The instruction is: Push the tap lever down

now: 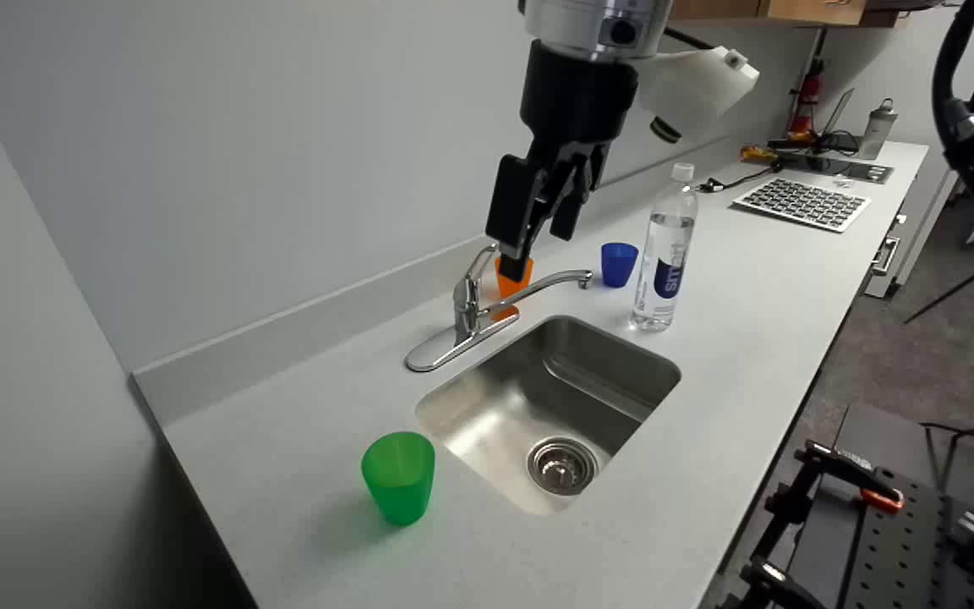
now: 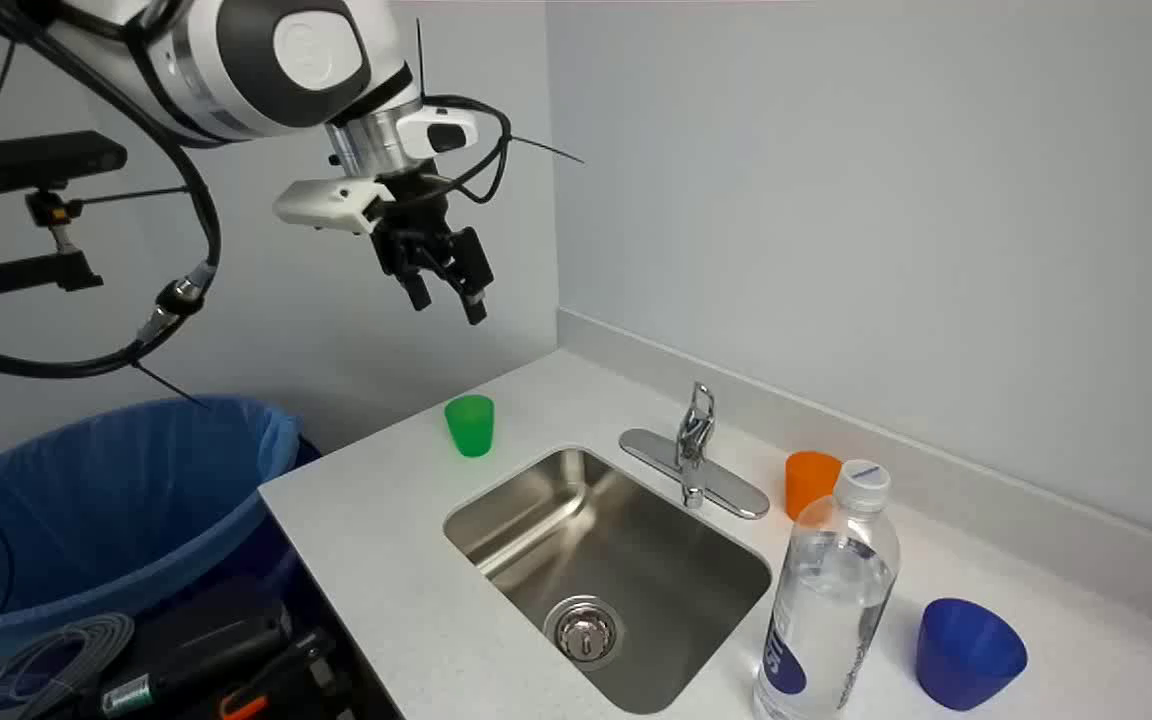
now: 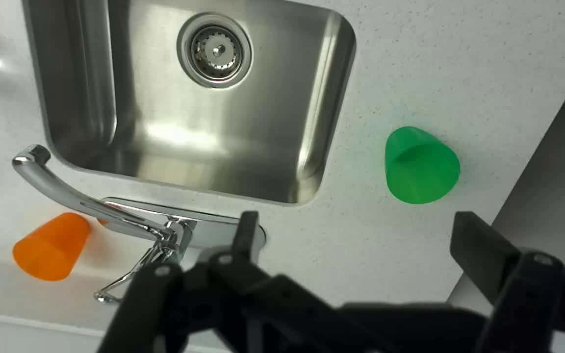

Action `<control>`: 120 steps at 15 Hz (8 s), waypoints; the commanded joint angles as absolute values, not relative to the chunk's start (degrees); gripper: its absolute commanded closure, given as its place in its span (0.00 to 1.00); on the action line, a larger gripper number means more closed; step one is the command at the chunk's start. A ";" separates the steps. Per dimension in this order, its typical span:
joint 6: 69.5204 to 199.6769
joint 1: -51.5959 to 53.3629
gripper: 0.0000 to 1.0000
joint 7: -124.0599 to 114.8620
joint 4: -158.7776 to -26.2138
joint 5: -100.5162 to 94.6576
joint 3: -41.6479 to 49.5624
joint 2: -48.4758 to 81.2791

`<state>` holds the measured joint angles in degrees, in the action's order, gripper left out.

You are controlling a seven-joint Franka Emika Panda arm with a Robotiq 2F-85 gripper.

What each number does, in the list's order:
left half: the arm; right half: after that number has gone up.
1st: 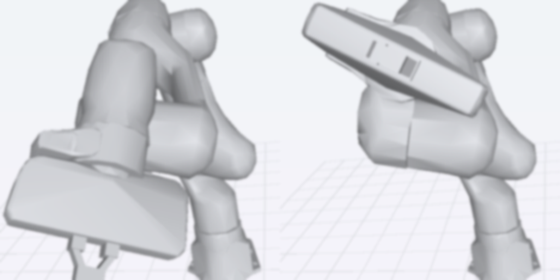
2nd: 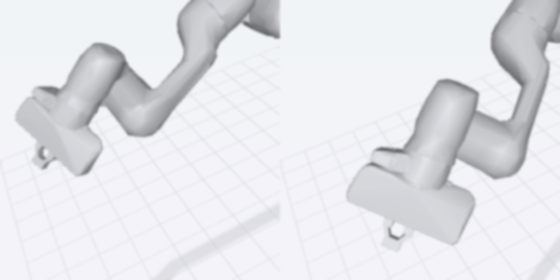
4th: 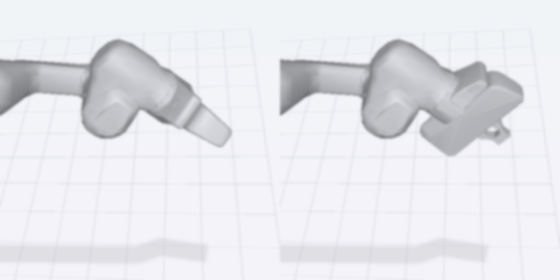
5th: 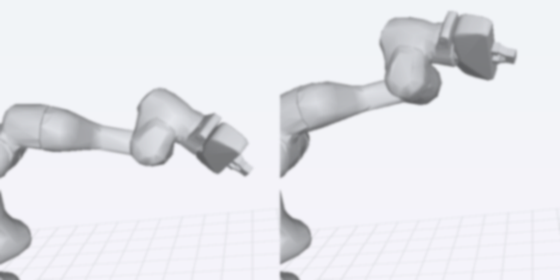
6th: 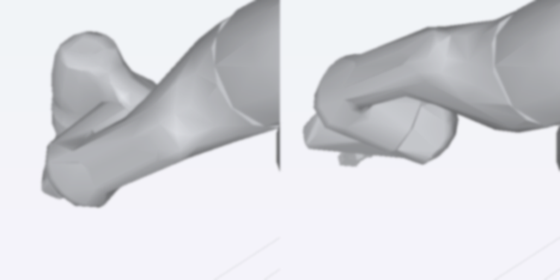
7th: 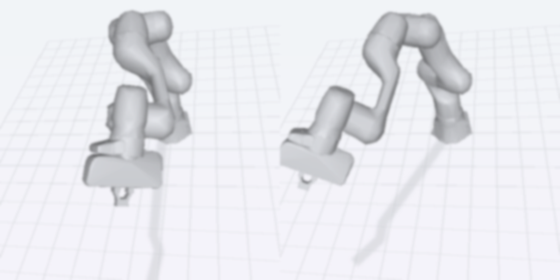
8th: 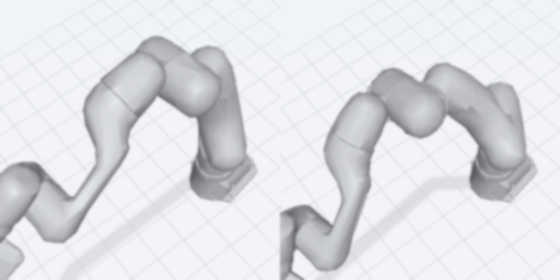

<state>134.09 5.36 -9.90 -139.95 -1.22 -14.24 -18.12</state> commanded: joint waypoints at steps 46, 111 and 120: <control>133.81 5.24 0.00 -10.81 -130.73 -3.28 -11.75 -9.20; 122.60 6.53 0.00 -28.58 -77.48 -8.61 5.44 39.01; 121.88 6.70 0.00 -28.31 -76.23 -8.78 5.70 40.04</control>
<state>122.07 6.19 -28.93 -76.84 -9.28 5.02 39.49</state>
